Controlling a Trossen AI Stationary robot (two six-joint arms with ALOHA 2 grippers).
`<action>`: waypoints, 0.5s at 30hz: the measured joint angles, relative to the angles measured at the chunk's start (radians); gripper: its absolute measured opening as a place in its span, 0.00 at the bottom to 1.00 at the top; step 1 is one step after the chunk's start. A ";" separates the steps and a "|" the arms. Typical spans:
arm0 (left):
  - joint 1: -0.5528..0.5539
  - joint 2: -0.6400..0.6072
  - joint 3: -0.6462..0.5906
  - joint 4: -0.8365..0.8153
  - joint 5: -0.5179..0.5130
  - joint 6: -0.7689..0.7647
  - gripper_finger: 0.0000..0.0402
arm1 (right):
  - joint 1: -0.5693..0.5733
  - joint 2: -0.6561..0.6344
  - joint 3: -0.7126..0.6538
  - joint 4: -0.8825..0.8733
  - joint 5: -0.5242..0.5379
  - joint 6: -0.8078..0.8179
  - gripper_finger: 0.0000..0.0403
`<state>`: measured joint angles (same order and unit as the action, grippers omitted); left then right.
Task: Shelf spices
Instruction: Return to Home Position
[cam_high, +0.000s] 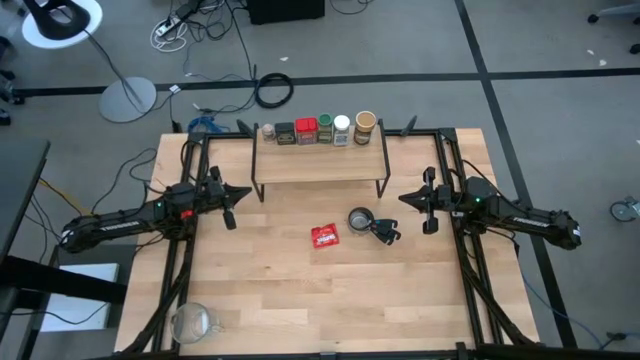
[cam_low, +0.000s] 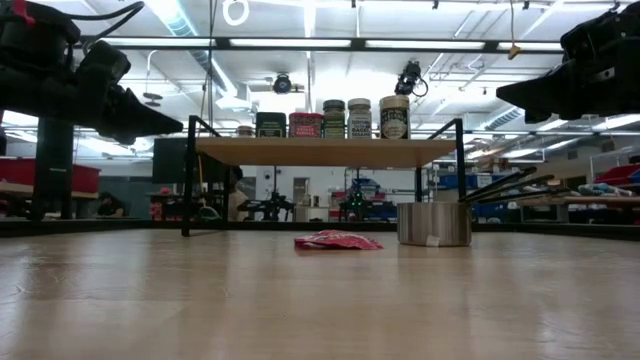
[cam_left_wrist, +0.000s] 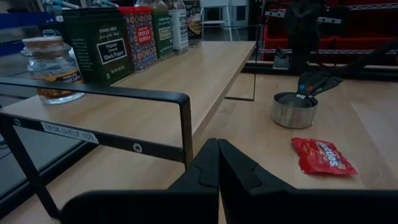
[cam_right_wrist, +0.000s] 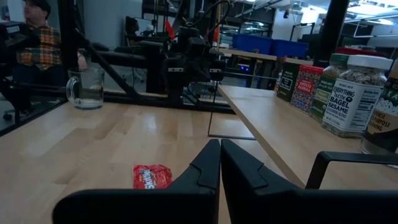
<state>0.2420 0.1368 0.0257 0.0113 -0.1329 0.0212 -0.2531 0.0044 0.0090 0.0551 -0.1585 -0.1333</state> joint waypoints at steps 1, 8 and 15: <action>0.000 0.000 0.000 0.000 0.000 0.000 0.01 | 0.000 0.000 0.000 0.000 0.000 0.000 0.03; 0.000 0.000 0.002 0.001 0.001 0.000 0.01 | 0.000 0.000 0.000 0.002 0.000 0.000 0.02; 0.000 0.000 0.002 0.002 0.001 0.000 0.01 | 0.000 0.000 0.000 0.003 0.000 0.000 0.02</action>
<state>0.2420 0.1368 0.0277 0.0128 -0.1317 0.0212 -0.2531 0.0048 0.0090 0.0582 -0.1585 -0.1333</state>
